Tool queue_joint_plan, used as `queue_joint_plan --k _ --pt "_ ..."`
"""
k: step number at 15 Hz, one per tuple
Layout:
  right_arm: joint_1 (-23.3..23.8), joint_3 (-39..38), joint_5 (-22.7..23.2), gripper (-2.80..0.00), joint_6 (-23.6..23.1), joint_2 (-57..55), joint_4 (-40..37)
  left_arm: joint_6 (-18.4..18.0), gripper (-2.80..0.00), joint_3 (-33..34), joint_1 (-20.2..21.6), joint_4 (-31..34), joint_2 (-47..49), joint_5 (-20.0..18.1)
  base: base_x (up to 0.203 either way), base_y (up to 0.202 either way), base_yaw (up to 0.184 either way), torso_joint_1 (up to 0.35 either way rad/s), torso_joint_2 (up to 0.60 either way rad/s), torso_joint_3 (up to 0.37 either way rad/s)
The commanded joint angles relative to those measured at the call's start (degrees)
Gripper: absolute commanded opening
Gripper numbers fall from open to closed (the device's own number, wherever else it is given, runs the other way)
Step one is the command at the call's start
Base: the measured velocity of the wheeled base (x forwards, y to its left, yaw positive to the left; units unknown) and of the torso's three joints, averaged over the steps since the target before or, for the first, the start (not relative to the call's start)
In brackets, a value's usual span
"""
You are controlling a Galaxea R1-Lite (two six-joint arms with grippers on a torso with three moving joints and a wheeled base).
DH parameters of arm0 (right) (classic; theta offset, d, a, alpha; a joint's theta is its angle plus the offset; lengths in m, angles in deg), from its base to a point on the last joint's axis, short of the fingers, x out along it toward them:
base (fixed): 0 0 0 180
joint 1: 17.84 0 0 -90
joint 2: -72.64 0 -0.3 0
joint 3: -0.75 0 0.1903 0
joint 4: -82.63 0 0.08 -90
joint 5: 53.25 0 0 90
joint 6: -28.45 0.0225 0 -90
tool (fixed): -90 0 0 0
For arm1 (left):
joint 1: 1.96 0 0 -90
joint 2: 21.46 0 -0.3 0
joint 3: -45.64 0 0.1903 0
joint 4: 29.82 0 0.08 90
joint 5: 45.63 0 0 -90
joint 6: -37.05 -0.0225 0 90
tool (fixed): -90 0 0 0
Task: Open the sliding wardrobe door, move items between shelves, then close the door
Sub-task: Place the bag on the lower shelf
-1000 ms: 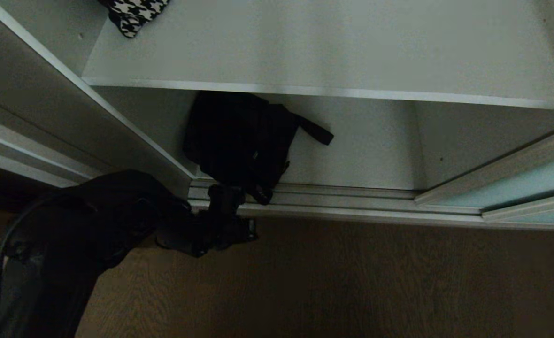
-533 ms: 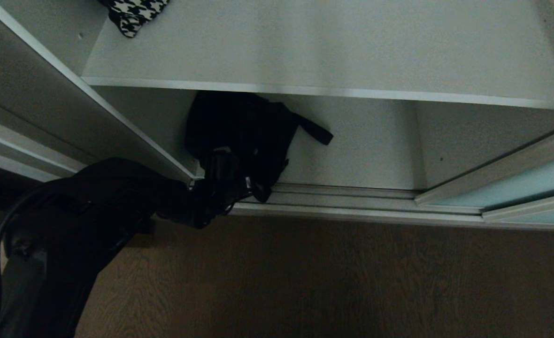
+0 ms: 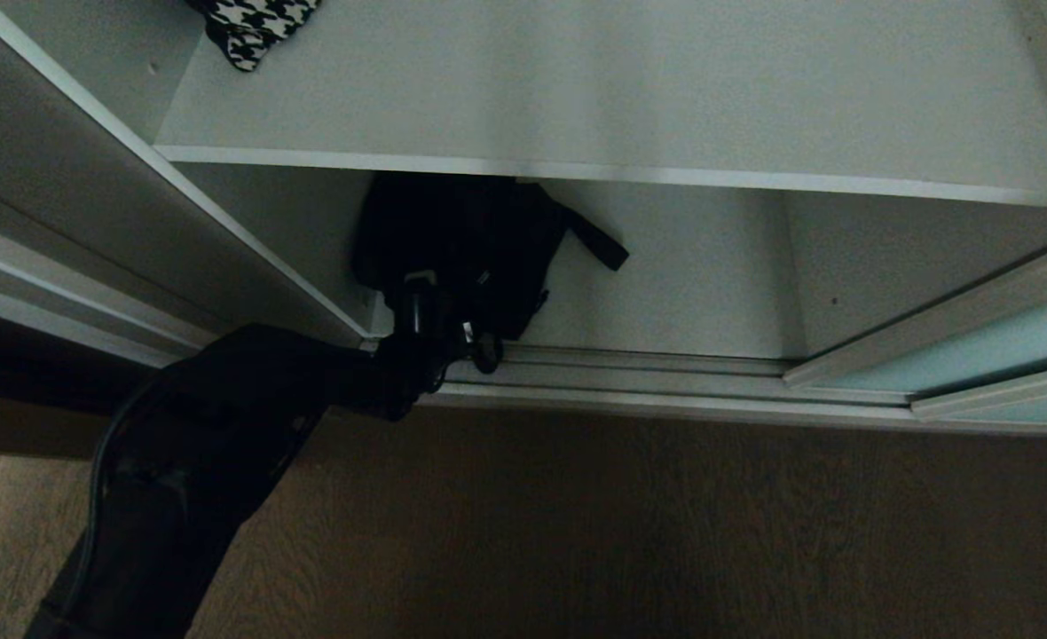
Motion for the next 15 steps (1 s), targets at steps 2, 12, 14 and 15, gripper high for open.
queue_joint_plan --k 2,12,14,15 --pt "0.0 -0.1 0.1 -2.8 0.0 0.0 0.0 -1.2 -2.8 -4.2 0.9 -7.9 3.5 -0.3 0.0 0.0 0.0 0.0 0.0 0.0" --pt "0.0 -0.1 0.1 -2.8 0.0 0.1 0.0 -17.9 -2.8 -3.6 0.7 -36.8 5.1 3.4 0.0 0.0 0.0 0.0 0.0 0.0" --pt "0.0 -0.1 0.0 -2.8 0.0 0.0 0.0 -15.4 -2.8 -3.1 0.7 -29.9 -0.3 8.4 0.0 0.0 0.0 0.0 0.0 0.0" --pt "0.0 -0.1 0.1 -2.8 0.0 0.1 0.0 -13.7 -2.8 -0.9 0.7 -27.1 -3.6 9.7 0.0 0.0 0.0 0.0 0.0 0.0"
